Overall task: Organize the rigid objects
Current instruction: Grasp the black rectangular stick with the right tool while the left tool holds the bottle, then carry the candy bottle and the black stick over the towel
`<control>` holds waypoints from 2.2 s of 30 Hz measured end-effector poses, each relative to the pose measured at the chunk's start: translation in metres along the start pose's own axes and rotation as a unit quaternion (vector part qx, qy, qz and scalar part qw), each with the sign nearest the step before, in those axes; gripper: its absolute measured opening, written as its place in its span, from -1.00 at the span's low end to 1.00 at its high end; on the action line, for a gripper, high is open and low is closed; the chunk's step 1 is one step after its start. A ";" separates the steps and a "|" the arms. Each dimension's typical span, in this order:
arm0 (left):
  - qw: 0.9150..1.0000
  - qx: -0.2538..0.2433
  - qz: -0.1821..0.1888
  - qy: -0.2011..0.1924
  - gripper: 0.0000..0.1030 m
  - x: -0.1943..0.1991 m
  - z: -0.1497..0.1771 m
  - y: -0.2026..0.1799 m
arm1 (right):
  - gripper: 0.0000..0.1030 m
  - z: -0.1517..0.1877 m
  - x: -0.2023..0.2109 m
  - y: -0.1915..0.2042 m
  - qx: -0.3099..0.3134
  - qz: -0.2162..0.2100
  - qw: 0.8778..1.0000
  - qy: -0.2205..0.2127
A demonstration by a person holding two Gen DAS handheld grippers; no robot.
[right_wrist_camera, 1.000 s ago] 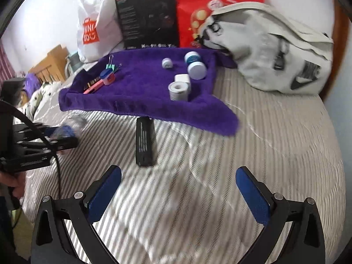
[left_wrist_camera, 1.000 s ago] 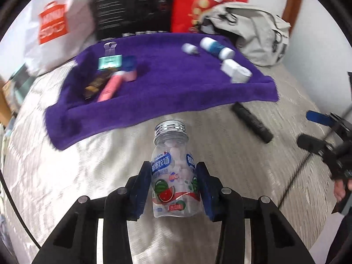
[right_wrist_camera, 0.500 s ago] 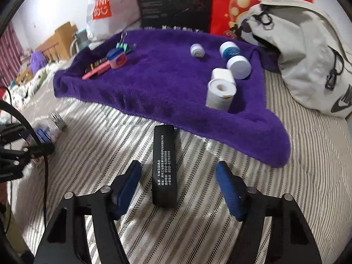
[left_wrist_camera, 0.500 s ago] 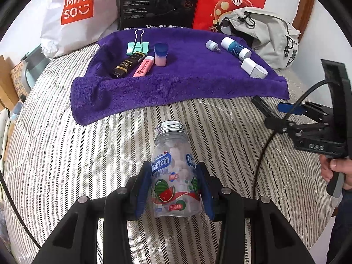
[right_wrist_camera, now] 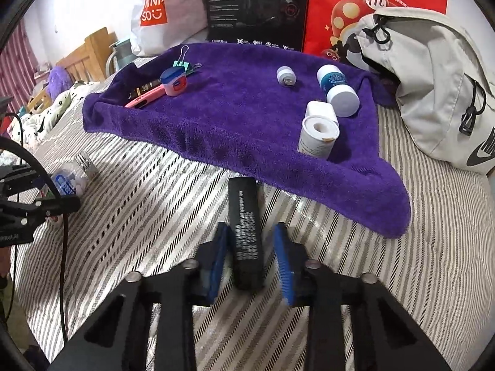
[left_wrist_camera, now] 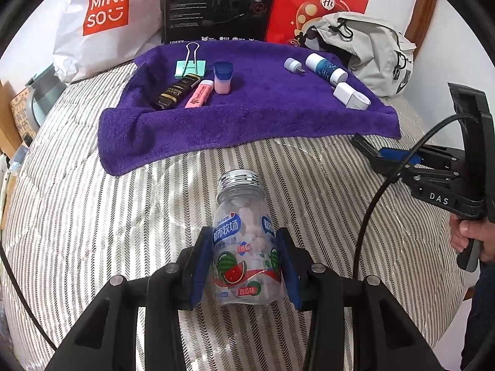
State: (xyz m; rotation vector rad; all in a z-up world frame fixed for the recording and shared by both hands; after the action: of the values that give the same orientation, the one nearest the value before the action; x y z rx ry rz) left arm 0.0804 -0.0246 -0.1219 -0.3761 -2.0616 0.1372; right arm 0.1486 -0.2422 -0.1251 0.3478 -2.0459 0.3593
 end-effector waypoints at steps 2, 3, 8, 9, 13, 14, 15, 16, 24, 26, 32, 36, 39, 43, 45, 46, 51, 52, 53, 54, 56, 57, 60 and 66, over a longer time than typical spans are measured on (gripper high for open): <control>1.000 -0.001 0.001 -0.001 -0.23 0.001 0.000 0.001 | -0.54 0.002 0.001 -0.001 -0.002 0.000 1.000 0.003; 1.000 -0.001 0.001 -0.001 -0.23 0.002 0.000 0.001 | -0.54 0.002 0.001 0.000 -0.001 0.002 1.000 0.002; 1.000 0.000 0.000 -0.004 -0.23 -0.002 0.001 0.001 | -0.55 -0.001 -0.001 0.004 0.003 0.010 1.000 0.001; 1.000 -0.001 -0.001 -0.005 -0.23 -0.003 0.001 0.001 | -0.55 -0.002 -0.002 0.004 0.004 0.010 1.000 0.001; 1.000 -0.004 -0.002 -0.004 -0.23 -0.003 0.000 0.000 | -0.55 -0.001 -0.002 0.003 0.005 0.006 1.000 0.000; 1.000 -0.003 0.000 -0.003 -0.23 -0.003 0.000 0.001 | -0.55 -0.001 -0.001 0.002 0.005 0.004 1.000 0.000; 1.000 -0.001 0.002 -0.002 -0.23 -0.002 0.000 0.002 | -0.56 -0.001 -0.001 0.002 0.005 0.003 1.000 0.002; 1.000 0.001 0.003 -0.002 -0.23 0.000 0.000 0.002 | -0.56 0.000 0.000 0.002 0.005 0.002 1.000 0.004; 1.000 -0.019 0.004 -0.008 -0.23 0.017 -0.005 -0.007 | -0.57 0.016 0.014 0.005 -0.004 -0.022 1.000 0.007; 1.000 -0.021 0.001 -0.011 -0.23 0.021 -0.009 -0.010 | -0.57 0.019 0.019 0.006 -0.004 -0.023 1.000 0.009; 0.999 -0.030 0.004 -0.019 -0.23 0.033 -0.025 -0.017 | -0.58 0.022 0.035 0.006 -0.004 -0.022 1.000 0.005; 0.999 -0.031 0.004 -0.025 -0.23 0.037 -0.040 -0.017 | -0.58 0.018 0.039 0.008 0.001 -0.030 1.000 0.005; 0.999 -0.030 0.008 -0.029 -0.23 0.038 -0.051 -0.017 | -0.58 0.011 0.041 0.010 0.004 -0.038 0.999 0.004; 0.999 -0.026 0.011 -0.031 -0.23 0.037 -0.065 -0.012 | -0.58 -0.003 0.041 0.009 0.000 -0.049 0.999 -0.001; 0.999 -0.024 0.014 -0.031 -0.23 0.036 -0.073 -0.010 | -0.58 -0.012 0.041 0.007 -0.003 -0.051 0.999 -0.005; 0.999 -0.023 0.015 -0.031 -0.23 0.035 -0.076 -0.009 | -0.58 -0.016 0.040 0.006 -0.003 -0.049 0.999 -0.007; 0.999 -0.011 0.022 -0.028 -0.23 0.026 -0.092 0.004 | -0.58 -0.041 0.036 0.002 0.001 -0.051 0.999 -0.014; 0.999 -0.011 0.025 -0.027 -0.23 0.024 -0.096 0.006 | -0.58 -0.047 0.034 0.001 0.001 -0.052 0.998 -0.017; 0.999 -0.010 0.028 -0.025 -0.23 0.021 -0.100 0.008 | -0.58 -0.053 0.033 0.000 0.001 -0.052 0.998 -0.019; 0.999 -0.011 0.029 -0.024 -0.23 0.018 -0.103 0.009 | -0.58 -0.059 0.031 -0.001 0.001 -0.051 0.998 -0.020; 0.999 -0.016 0.033 -0.017 -0.23 0.011 -0.111 0.011 | -0.58 -0.069 0.025 -0.003 0.003 -0.052 0.998 -0.022; 0.999 -0.017 0.034 -0.015 -0.23 0.007 -0.114 0.011 | -0.58 -0.075 0.021 -0.004 0.001 -0.053 0.998 -0.022; 0.999 -0.024 0.041 -0.005 -0.23 -0.007 -0.126 0.011 | -0.58 -0.088 0.009 -0.008 0.000 -0.053 0.998 -0.019; 0.998 -0.030 0.048 0.018 -0.23 -0.037 -0.139 0.011 | -0.58 -0.108 -0.027 -0.015 -0.004 -0.047 0.999 -0.003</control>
State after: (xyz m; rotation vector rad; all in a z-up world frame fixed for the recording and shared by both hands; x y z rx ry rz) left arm 0.2205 -0.0342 -0.0862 -0.5102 -2.0156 0.1256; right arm 0.2530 -0.2104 -0.0968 0.4391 -2.0291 0.2921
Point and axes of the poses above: each gripper's, at about its wrist camera, not at the fingertips, and x roughly against the way its jaws point, y to its left, z to its underside, the point moved 4 cm from there along -x, roughly the way its jaws point, and after that the axes turned 8 degrees about z, right-handed, at the moved point
